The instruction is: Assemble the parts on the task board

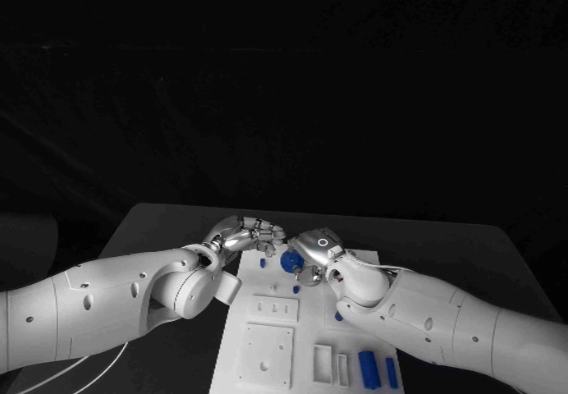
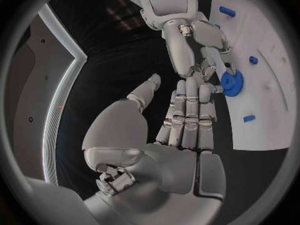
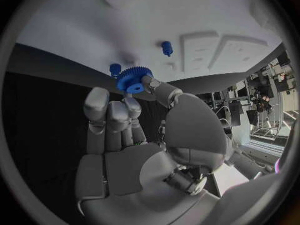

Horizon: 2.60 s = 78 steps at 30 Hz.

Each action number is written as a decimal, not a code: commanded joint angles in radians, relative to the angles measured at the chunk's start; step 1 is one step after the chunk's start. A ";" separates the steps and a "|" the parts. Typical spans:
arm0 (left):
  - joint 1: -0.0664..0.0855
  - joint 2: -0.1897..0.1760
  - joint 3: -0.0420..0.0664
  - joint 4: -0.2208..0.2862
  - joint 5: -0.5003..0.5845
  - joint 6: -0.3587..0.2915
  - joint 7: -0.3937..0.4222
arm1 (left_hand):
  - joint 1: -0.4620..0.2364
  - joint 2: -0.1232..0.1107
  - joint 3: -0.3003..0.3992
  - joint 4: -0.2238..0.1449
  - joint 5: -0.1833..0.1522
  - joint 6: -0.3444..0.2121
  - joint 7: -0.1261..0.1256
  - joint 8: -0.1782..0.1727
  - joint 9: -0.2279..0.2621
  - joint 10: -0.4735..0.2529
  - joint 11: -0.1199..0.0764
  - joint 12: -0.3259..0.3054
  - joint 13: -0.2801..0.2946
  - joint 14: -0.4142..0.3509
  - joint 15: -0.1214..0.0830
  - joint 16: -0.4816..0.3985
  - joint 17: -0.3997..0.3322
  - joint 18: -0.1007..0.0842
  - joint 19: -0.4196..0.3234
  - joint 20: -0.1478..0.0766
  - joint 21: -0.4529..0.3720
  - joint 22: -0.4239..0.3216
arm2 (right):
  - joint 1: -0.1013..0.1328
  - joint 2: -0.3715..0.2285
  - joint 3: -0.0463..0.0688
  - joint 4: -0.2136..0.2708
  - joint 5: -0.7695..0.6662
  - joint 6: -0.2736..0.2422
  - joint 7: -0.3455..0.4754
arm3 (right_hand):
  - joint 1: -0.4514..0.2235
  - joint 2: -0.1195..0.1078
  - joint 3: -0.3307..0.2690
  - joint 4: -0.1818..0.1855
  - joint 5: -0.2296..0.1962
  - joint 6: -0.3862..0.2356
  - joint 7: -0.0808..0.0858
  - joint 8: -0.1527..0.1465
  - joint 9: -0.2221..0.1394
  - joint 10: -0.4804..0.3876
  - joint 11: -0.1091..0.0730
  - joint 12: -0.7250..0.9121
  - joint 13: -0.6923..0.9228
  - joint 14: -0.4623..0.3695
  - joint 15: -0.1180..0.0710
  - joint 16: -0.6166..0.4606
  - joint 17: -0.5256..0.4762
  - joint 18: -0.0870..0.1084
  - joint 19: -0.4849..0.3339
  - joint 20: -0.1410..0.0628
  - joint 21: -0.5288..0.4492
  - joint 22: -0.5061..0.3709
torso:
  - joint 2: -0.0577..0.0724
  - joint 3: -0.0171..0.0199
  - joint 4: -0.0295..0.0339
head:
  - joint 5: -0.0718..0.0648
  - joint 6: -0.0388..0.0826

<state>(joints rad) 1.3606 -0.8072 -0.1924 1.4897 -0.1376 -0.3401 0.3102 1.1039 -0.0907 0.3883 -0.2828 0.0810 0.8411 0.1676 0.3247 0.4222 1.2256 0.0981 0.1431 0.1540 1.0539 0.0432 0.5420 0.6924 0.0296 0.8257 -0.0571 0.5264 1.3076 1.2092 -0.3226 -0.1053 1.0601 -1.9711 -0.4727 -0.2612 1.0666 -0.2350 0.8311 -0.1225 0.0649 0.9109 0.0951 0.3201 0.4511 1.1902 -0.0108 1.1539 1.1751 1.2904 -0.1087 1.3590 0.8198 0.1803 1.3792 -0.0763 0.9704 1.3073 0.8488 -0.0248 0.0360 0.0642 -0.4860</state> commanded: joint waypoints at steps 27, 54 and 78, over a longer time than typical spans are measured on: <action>0.005 0.010 0.001 0.001 0.012 0.004 0.004 | -0.012 -0.004 0.008 0.002 -0.007 0.001 0.005 -0.006 0.002 0.005 0.000 -0.005 0.001 -0.004 -0.001 -0.001 0.001 0.019 -0.009 -0.001 0.005 0.003 | -0.009 0.043 -0.015 -0.066 0.018 0.006 0.017 | 0.008 -0.035 0.002 -0.002 -0.011 0.052 0.020 -0.025 -0.001 -0.018 0.013 -0.025 -0.022 0.001 0.003 -0.015 0.006 0.082 -0.004 -0.003 0.003 0.015 | -0.001 0.0019 -0.0033 | 0.013 -0.010; 0.008 0.011 0.002 0.000 0.012 0.003 0.003 | -0.014 -0.005 0.009 0.002 -0.007 0.001 0.005 -0.006 0.002 0.005 0.000 -0.005 0.002 -0.004 -0.001 -0.001 0.002 0.019 -0.009 -0.001 0.005 0.004 | -0.009 0.048 -0.017 -0.076 0.047 0.058 0.020 | 0.011 -0.056 -0.055 -0.016 -0.015 -0.011 0.040 -0.054 -0.013 -0.026 0.033 -0.028 -0.028 0.002 0.021 -0.026 0.013 0.082 -0.010 -0.004 0.003 0.014 | -0.002 0.0044 -0.0063 | 0.015 -0.014; 0.008 0.010 0.002 -0.001 0.013 0.003 0.003 | -0.015 -0.005 0.010 0.001 -0.007 0.001 0.005 -0.006 0.002 0.005 -0.001 -0.005 0.003 -0.003 -0.002 -0.001 0.002 0.020 -0.008 -0.001 0.006 0.004 | -0.010 0.040 -0.017 -0.062 0.037 0.045 0.004 | 0.014 -0.053 -0.076 -0.025 -0.014 -0.009 0.041 -0.051 -0.012 -0.028 0.034 -0.027 -0.030 0.003 0.023 -0.029 0.017 0.082 -0.012 -0.003 0.002 0.014 | -0.002 0.0045 -0.0055 | 0.011 -0.016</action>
<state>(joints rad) 1.3670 -0.7984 -0.1918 1.4871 -0.1291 -0.3400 0.3069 1.0999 -0.0947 0.3927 -0.2830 0.0810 0.8411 0.1676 0.3246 0.4232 1.2256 0.0981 0.1431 0.1550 1.0539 0.0432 0.5420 0.6927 0.0294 0.8257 -0.0571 0.5263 1.3075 1.1989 -0.2821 -0.1220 0.9950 -1.9230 -0.4481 -0.2490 1.0769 -0.2844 0.7614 -0.1450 0.0543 0.8868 0.1255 0.2667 0.4380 1.1635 0.0162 1.1305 1.1462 1.2930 -0.0906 1.3334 0.8347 0.1803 1.3677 -0.0765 0.9699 1.3075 0.8467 -0.0198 0.0297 0.0771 -0.5012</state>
